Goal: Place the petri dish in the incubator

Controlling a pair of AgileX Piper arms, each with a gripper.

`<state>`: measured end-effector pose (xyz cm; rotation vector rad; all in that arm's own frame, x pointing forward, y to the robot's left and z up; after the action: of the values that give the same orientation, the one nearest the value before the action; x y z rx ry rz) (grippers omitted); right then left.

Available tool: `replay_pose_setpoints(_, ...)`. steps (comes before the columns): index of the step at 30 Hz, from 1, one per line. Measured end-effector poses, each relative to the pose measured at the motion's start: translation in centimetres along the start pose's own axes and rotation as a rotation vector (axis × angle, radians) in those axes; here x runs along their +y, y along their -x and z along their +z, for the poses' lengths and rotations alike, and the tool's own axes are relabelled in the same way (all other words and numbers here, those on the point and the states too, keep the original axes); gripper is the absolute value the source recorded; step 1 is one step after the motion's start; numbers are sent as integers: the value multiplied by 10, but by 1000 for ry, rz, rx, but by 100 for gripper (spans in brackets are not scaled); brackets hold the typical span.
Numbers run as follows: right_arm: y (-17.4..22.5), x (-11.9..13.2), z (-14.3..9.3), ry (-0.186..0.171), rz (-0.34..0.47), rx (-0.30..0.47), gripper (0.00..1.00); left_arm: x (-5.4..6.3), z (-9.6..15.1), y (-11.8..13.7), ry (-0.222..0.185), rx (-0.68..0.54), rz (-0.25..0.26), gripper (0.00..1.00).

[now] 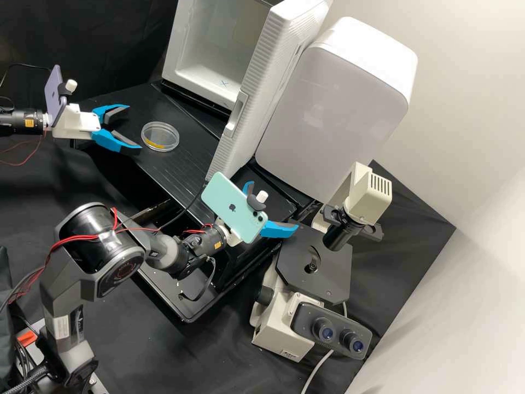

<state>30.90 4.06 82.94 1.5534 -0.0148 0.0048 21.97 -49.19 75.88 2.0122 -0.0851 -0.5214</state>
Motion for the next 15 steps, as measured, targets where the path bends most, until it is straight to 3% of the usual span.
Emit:
replay_pose_setpoints(3,0,0,0,0,0,0,100,1,-1,0,-18,9,5,100)
replay_pose_setpoints(7,0,0,0,0,0,0,100,5,-1,-3,-91,18,24,100)
replay_pose_setpoints(15,0,0,0,0,0,0,100,5,-1,-4,-109,17,21,100)
